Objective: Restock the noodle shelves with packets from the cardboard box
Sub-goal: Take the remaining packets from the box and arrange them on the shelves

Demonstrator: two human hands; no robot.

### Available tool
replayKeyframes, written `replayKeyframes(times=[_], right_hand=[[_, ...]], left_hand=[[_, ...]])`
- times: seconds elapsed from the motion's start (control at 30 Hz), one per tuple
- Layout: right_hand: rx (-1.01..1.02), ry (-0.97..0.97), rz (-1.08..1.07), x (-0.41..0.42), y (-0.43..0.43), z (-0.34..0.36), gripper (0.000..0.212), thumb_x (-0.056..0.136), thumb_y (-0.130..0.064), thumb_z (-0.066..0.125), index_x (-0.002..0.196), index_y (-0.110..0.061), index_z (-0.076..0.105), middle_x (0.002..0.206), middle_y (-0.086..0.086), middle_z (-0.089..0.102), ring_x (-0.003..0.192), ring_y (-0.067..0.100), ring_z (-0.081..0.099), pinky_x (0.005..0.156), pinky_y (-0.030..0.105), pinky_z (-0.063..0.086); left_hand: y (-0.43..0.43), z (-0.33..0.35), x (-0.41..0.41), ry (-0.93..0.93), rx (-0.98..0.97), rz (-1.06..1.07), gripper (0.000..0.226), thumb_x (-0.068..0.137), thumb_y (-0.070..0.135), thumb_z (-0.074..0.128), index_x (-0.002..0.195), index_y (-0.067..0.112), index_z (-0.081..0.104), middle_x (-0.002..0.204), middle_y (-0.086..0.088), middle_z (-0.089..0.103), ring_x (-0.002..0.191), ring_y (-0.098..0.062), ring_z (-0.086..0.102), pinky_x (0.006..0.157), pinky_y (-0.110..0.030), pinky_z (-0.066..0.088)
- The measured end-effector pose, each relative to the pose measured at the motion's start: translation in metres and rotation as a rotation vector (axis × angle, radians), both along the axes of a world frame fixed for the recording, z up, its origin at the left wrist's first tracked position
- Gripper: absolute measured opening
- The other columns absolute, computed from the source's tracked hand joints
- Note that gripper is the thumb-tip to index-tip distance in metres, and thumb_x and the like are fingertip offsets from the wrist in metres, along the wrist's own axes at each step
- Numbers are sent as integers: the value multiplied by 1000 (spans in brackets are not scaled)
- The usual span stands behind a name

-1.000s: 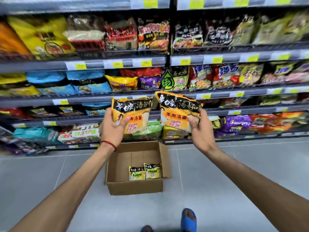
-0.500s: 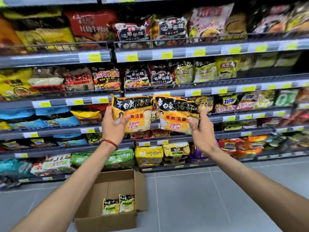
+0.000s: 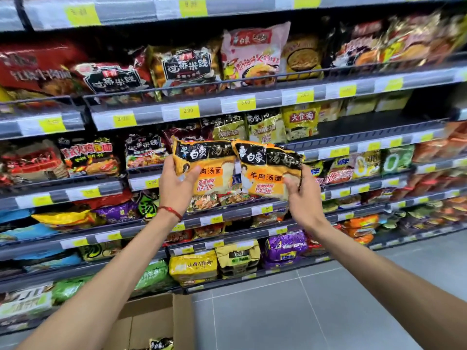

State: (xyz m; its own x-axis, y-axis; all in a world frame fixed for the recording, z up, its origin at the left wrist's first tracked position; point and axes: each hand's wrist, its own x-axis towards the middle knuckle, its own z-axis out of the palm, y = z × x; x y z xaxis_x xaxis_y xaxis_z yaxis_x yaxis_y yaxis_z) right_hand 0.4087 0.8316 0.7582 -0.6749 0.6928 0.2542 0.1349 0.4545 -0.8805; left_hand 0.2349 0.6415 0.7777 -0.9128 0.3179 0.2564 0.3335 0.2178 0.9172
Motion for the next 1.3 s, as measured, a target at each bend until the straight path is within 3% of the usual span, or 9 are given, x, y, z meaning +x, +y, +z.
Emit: replayKeyframes(times=[0.1, 0.27, 0.43, 0.63, 0.73, 0.8, 0.87, 1.0, 1.3], right_hand=[[-37, -4, -46, -8, 36, 0, 51, 106, -18, 44, 148, 6, 27, 113, -7, 44, 100, -13, 36, 73, -13, 25], [-36, 40, -79, -10, 98, -3, 50, 106, -14, 42, 149, 6, 25, 113, -8, 38, 90, -28, 25, 72, -15, 20], [-24, 25, -110, -10, 172, -14, 25, 106, -16, 44, 130, -20, 36, 89, -23, 49, 78, -28, 50, 68, -6, 37], [27, 59, -18, -4, 274, -30, 24, 105, -26, 46, 126, -14, 44, 100, -5, 59, 89, 7, 53, 73, 3, 40], [19, 43, 42, 6, 321, -36, 27, 105, -26, 45, 129, -12, 45, 107, -5, 59, 96, 11, 54, 78, 21, 42], [28, 26, 74, 12, 349, -39, 24, 105, -28, 45, 127, -17, 45, 110, -4, 59, 101, 13, 54, 83, 28, 42], [24, 5, 97, 16, 372, -42, 16, 105, -30, 46, 120, -27, 43, 108, -2, 62, 100, 18, 57, 80, 34, 45], [10, -14, 149, 26, 401, -40, 12, 105, -25, 48, 117, -25, 46, 95, -4, 62, 83, 15, 56, 61, 20, 38], [-111, 0, 136, 18, 433, -46, 21, 104, -28, 48, 121, -16, 53, 99, -4, 63, 80, 7, 56, 59, 6, 39]], left_hand=[[46, -3, -16, -27, -17, -24, 85, 92, 34, 66, 156, 10, 16, 162, -8, 22, 148, -23, 22, 120, -45, 23], [117, -6, -30, -75, -1, -81, 83, 91, 34, 68, 155, 13, 20, 159, -10, 29, 141, -26, 38, 115, -53, 33], [187, -9, -24, -63, -22, -88, 82, 89, 43, 68, 153, 15, 23, 158, -8, 31, 139, -25, 41, 114, -53, 34], [270, -14, 1, -74, 21, 6, 85, 90, 39, 69, 154, 10, 21, 156, -4, 30, 141, -18, 33, 115, -43, 31], [306, -21, 24, -51, 8, 64, 35, 92, 31, 68, 113, 42, 42, 114, 25, 42, 101, 13, 42, 92, -23, 39], [325, -21, 40, -39, 9, 109, 38, 93, 27, 67, 88, 43, 34, 89, 26, 33, 79, 14, 37, 76, -13, 34], [339, -25, 50, -34, 21, 152, 33, 93, 29, 68, 87, 39, 37, 87, 21, 37, 77, 8, 38, 74, -15, 36], [355, -33, 66, -59, 18, 222, 34, 92, 33, 69, 85, 39, 35, 86, 17, 38, 73, 5, 36, 72, -22, 40], [365, -31, 74, -113, 100, 344, 22, 94, 31, 65, 108, 35, 48, 103, 18, 46, 93, -4, 45, 91, -31, 33]])
